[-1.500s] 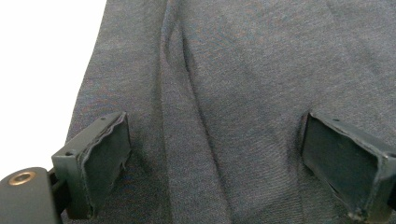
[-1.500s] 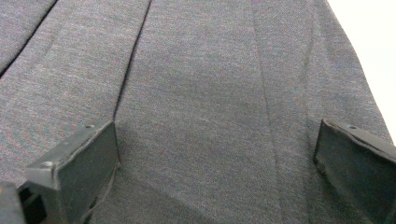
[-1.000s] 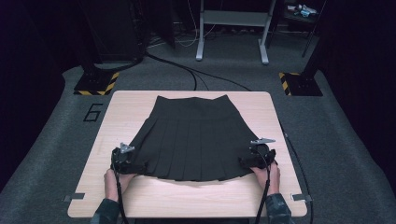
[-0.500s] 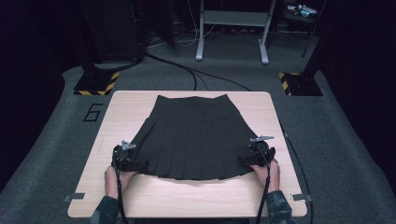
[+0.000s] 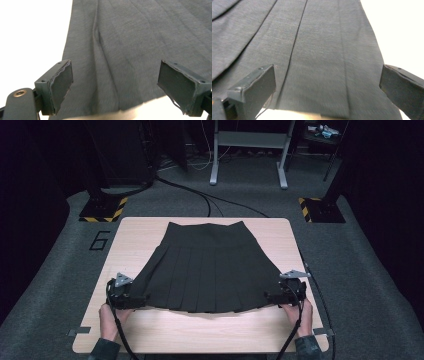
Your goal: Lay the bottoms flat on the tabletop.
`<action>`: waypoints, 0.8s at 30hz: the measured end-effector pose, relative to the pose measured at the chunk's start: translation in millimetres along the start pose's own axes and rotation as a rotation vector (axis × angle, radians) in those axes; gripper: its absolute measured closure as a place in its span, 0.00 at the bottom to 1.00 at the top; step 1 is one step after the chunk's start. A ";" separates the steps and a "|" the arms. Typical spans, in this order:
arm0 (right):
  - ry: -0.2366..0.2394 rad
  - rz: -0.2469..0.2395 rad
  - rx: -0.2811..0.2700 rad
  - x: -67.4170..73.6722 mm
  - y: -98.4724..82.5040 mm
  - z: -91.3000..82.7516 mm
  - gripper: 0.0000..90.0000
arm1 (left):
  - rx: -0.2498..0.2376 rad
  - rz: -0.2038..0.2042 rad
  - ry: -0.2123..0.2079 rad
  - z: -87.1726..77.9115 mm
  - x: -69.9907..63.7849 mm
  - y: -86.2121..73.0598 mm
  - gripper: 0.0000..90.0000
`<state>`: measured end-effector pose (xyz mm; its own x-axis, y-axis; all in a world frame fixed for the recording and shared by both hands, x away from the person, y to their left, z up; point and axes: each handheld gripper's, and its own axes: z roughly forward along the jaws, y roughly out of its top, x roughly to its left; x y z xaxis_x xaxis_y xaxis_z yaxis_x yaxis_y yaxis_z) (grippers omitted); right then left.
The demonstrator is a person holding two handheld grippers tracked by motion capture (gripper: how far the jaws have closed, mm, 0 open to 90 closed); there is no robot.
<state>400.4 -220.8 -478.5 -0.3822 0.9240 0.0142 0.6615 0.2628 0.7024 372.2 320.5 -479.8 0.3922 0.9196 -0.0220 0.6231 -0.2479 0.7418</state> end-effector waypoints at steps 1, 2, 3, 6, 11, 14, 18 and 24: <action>-0.010 -0.003 -0.015 -0.8 -2.9 -5.4 0.01 | -0.003 -0.002 0.008 -4.5 0.9 -2.7 0.14; -0.017 0.002 -0.026 -1.6 -6.0 -10.0 0.01 | -0.015 -0.006 0.019 -7.7 1.8 -6.1 0.13; -0.020 -0.007 -0.033 -3.4 -9.7 -14.4 0.01 | -0.006 -0.005 0.018 -11.9 3.7 -9.4 0.13; -0.035 -0.003 -0.045 -7.9 -22.9 -23.3 0.01 | 0.010 -0.018 0.032 -19.0 8.7 -23.2 0.13; -0.077 0.039 -0.031 -18.3 -50.7 -26.7 0.03 | 0.046 -0.049 0.060 -20.5 22.0 -53.2 0.12; -0.089 0.060 -0.010 -27.3 -66.2 -23.8 0.02 | 0.070 -0.068 0.075 -18.3 31.5 -67.3 0.11; -0.126 0.052 0.028 -34.8 -80.4 -15.1 0.00 | 0.029 -0.088 0.101 -13.6 39.1 -77.8 0.10; -0.090 0.070 -0.024 -42.5 -85.4 -12.4 0.00 | 0.002 -0.068 0.098 -6.6 43.0 -76.1 0.08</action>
<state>352.1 -286.0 -530.3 -0.2756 0.9613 0.0009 0.6688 0.1911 0.7185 337.2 380.9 -532.8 0.2808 0.9597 -0.0061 0.6476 -0.1848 0.7392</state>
